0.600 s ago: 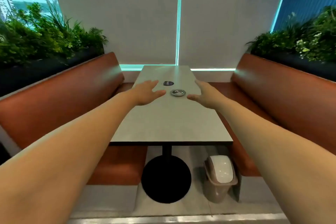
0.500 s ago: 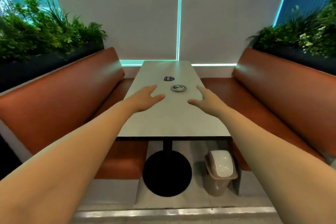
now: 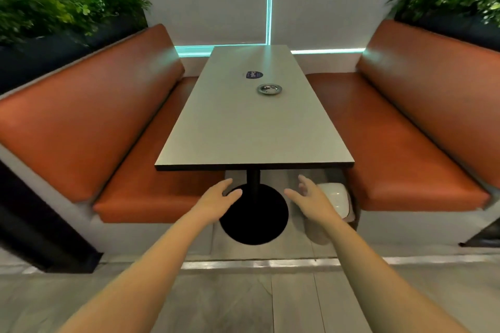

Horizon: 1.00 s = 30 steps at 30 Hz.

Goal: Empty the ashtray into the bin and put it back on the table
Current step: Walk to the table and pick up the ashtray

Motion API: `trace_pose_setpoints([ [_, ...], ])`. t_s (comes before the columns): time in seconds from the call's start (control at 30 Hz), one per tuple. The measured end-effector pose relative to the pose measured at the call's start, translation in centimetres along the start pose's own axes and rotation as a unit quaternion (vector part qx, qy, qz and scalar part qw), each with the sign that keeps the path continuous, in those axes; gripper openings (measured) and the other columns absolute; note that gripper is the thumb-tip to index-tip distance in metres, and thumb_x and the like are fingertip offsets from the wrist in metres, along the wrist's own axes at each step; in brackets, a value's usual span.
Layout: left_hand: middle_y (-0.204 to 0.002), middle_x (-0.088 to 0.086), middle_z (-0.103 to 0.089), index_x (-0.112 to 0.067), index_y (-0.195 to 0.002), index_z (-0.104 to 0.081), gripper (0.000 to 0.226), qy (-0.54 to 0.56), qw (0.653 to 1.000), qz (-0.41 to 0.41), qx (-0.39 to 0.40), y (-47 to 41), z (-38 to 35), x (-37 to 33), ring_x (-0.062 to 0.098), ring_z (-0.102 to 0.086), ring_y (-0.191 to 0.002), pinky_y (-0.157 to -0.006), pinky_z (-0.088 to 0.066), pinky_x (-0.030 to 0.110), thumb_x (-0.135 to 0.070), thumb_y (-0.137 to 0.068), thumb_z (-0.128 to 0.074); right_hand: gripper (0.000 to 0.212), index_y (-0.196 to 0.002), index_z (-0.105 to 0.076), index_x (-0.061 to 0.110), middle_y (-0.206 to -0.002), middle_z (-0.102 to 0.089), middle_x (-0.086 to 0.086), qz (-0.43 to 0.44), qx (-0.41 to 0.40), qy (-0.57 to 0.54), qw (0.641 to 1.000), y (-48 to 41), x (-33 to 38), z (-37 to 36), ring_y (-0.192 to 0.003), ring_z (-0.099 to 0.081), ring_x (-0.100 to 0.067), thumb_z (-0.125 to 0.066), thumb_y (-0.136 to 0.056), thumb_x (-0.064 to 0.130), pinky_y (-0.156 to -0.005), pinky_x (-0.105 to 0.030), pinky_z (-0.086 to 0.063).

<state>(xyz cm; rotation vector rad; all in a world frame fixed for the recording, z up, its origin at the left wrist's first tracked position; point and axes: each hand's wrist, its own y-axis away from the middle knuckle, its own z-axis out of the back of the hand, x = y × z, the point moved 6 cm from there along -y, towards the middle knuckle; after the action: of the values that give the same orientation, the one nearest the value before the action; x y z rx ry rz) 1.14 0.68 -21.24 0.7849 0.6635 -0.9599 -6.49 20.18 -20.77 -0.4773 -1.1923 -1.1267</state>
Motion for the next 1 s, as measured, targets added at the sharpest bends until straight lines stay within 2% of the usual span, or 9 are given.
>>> trace_pose_setpoints([
  [0.13, -0.150, 0.008, -0.034, -0.012, -0.140, -0.033, 0.059, -0.016, 0.999, 0.036, 0.015, 0.6, -2.4, 3.3, 0.023, -0.034, -0.137, -0.113, -0.029, 0.034, -0.025, -0.088, -0.055, 0.069, -0.146, -0.021, 0.014, -0.152, -0.029, -0.012, -0.055, 0.030, -0.046, 0.997, 1.1, -3.7, -1.1, -0.138, -0.030, -0.025, -0.055, -0.087, 0.023, -0.111, -0.038, -0.028],
  [0.23, -0.144, 0.010, -0.043, -0.011, -0.136, -0.040, 0.054, -0.013, 0.998, 0.052, -0.012, 0.5, -3.1, 4.0, 0.025, -0.047, -0.127, -0.104, -0.037, 0.029, -0.016, -0.085, -0.059, 0.064, -0.144, -0.027, 0.016, -0.144, -0.041, -0.011, -0.074, 0.016, -0.034, 0.997, 0.9, -5.5, -0.8, -0.131, -0.040, -0.024, -0.056, -0.087, 0.022, -0.108, -0.038, -0.033],
  [0.33, -0.130, 0.012, -0.055, -0.008, -0.129, -0.049, 0.047, -0.002, 0.997, 0.054, -0.052, -0.4, -3.1, 3.8, 0.022, -0.054, -0.115, -0.099, -0.040, 0.026, -0.006, -0.083, -0.060, 0.054, -0.137, -0.038, 0.014, -0.116, -0.057, -0.007, -0.080, 0.003, -0.036, 0.996, -0.2, -6.3, -0.1, -0.109, -0.052, -0.019, -0.056, -0.087, 0.015, -0.101, -0.036, -0.040],
  [0.5, -0.083, 0.000, -0.062, -0.011, -0.107, -0.064, 0.028, 0.097, 0.988, 0.056, -0.104, -2.5, -3.4, 3.3, 0.017, -0.056, -0.084, -0.089, -0.048, 0.037, 0.001, -0.082, -0.057, 0.029, -0.110, -0.057, 0.009, -0.075, -0.059, -0.007, -0.066, -0.042, -0.099, 0.992, -3.4, -7.2, 1.7, -0.073, -0.057, -0.018, -0.053, -0.085, -0.003, -0.073, -0.030, -0.050],
  [0.63, -0.080, 0.013, -0.064, -0.011, -0.091, -0.069, 0.023, 0.135, 0.981, 0.040, -0.135, -5.3, -2.8, 2.6, 0.019, -0.052, -0.073, -0.069, -0.046, 0.026, 0.005, -0.080, -0.055, 0.024, -0.094, -0.060, 0.014, -0.068, -0.060, -0.008, -0.048, -0.044, -0.136, 0.989, -7.0, -6.1, 2.3, -0.062, -0.056, -0.016, -0.053, -0.083, -0.006, -0.052, -0.018, -0.049],
  [0.73, -0.087, 0.024, -0.070, -0.010, -0.095, -0.070, 0.023, 0.119, 0.981, 0.037, -0.152, -9.0, -1.5, 1.3, 0.017, -0.050, -0.062, -0.068, -0.043, 0.026, 0.000, -0.082, -0.054, 0.022, -0.098, -0.062, 0.009, -0.068, -0.058, -0.007, -0.041, -0.063, -0.148, 0.986, -11.2, -4.5, 2.6, -0.062, -0.055, -0.017, -0.054, -0.083, -0.006, -0.057, -0.022, -0.046],
  [0.8, -0.076, 0.010, -0.067, -0.009, -0.100, -0.068, 0.024, 0.121, 0.983, 0.021, -0.135, -12.7, -0.6, 0.2, 0.012, -0.051, -0.059, -0.067, -0.043, 0.025, -0.003, -0.083, -0.053, 0.023, -0.100, -0.062, 0.014, -0.075, -0.058, -0.007, -0.041, -0.063, -0.157, 0.985, -14.5, -3.0, 2.5, -0.069, -0.057, -0.017, -0.054, -0.085, -0.001, -0.063, -0.023, -0.047],
  [0.87, -0.075, -0.001, -0.062, -0.011, -0.101, -0.067, 0.023, 0.122, 0.985, -0.001, -0.126, -16.0, 0.4, -1.2, 0.011, -0.054, -0.067, -0.069, -0.044, 0.023, -0.006, -0.084, -0.054, 0.022, -0.097, -0.061, 0.020, -0.078, -0.059, -0.004, -0.014, -0.073, -0.136, 0.988, -17.2, -1.1, 2.8, -0.069, -0.059, -0.014, -0.054, -0.086, 0.004, -0.059, -0.017, -0.048],
  [1.0, -0.071, -0.008, -0.060, -0.012, -0.098, -0.068, 0.020, 0.123, 0.985, -0.040, -0.114, -23.4, 2.4, -4.2, 0.008, -0.056, -0.064, -0.067, -0.047, 0.022, -0.006, -0.082, -0.057, 0.021, -0.100, -0.060, 0.017, -0.074, -0.057, -0.001, 0.017, -0.111, -0.119, 0.987, -23.4, 2.2, 3.3, -0.063, -0.059, -0.013, -0.054, -0.086, 0.003, -0.054, -0.015, -0.050],
])
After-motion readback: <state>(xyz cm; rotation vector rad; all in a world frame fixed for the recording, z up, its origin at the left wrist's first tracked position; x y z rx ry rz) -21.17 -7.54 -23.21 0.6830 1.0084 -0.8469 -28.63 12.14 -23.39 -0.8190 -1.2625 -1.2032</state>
